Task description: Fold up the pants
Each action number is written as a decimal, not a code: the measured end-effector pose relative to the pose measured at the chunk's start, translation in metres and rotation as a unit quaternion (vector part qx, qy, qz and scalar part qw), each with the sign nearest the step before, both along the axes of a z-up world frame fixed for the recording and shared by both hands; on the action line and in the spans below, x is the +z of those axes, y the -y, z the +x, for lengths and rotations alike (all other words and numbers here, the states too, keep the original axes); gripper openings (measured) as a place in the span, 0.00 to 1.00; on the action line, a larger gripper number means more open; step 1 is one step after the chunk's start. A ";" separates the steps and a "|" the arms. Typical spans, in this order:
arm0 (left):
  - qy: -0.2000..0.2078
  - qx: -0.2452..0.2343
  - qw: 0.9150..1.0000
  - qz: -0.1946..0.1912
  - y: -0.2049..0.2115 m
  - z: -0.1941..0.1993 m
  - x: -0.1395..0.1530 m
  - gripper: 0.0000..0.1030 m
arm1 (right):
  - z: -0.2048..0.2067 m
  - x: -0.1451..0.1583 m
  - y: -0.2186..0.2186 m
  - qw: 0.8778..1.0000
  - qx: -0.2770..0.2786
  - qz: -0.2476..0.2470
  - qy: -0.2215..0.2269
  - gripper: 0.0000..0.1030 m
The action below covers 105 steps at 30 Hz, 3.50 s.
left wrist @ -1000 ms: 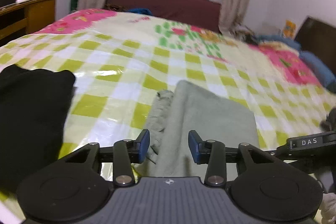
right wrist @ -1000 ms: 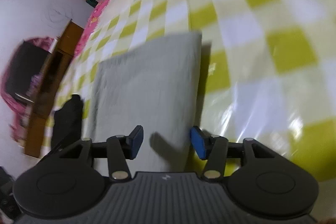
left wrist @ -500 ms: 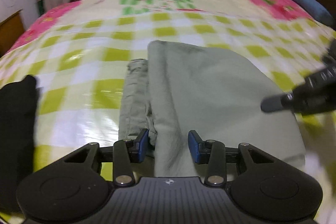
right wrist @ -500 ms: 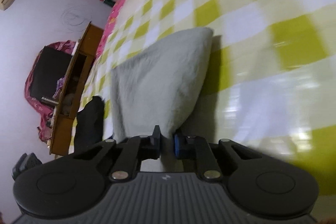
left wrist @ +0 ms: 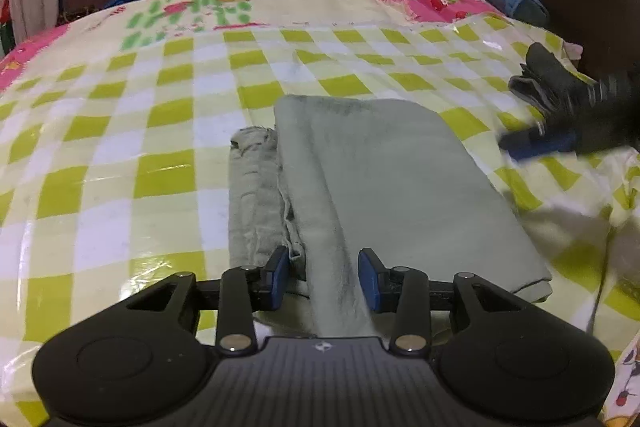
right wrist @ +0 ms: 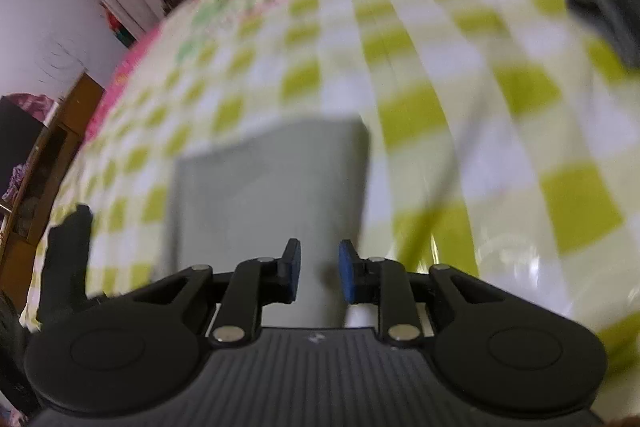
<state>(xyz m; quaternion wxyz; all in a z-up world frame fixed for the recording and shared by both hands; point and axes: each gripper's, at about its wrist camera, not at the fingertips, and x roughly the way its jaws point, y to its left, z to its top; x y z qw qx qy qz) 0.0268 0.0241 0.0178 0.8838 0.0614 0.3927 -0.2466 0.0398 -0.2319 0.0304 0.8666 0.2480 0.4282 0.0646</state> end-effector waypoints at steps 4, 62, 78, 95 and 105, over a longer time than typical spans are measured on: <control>0.019 0.010 1.000 0.008 -0.001 -0.008 0.002 0.51 | 0.028 0.011 -0.051 0.997 0.072 0.021 0.010 0.52; -0.033 0.147 0.983 -0.102 -0.092 0.074 -0.017 0.36 | 0.143 -0.035 -0.130 0.996 0.068 0.057 -0.016 0.23; 0.076 0.107 0.991 -0.014 -0.047 0.048 0.013 0.37 | 0.168 -0.047 -0.157 0.995 0.095 0.012 -0.008 0.23; -0.002 0.108 0.994 0.009 -0.039 0.081 -0.028 0.51 | 0.032 -0.063 -0.044 0.997 0.019 0.072 -0.024 0.45; 0.002 0.114 0.993 0.045 -0.019 0.061 -0.032 0.51 | 0.070 -0.079 -0.031 0.996 0.006 0.079 -0.042 0.07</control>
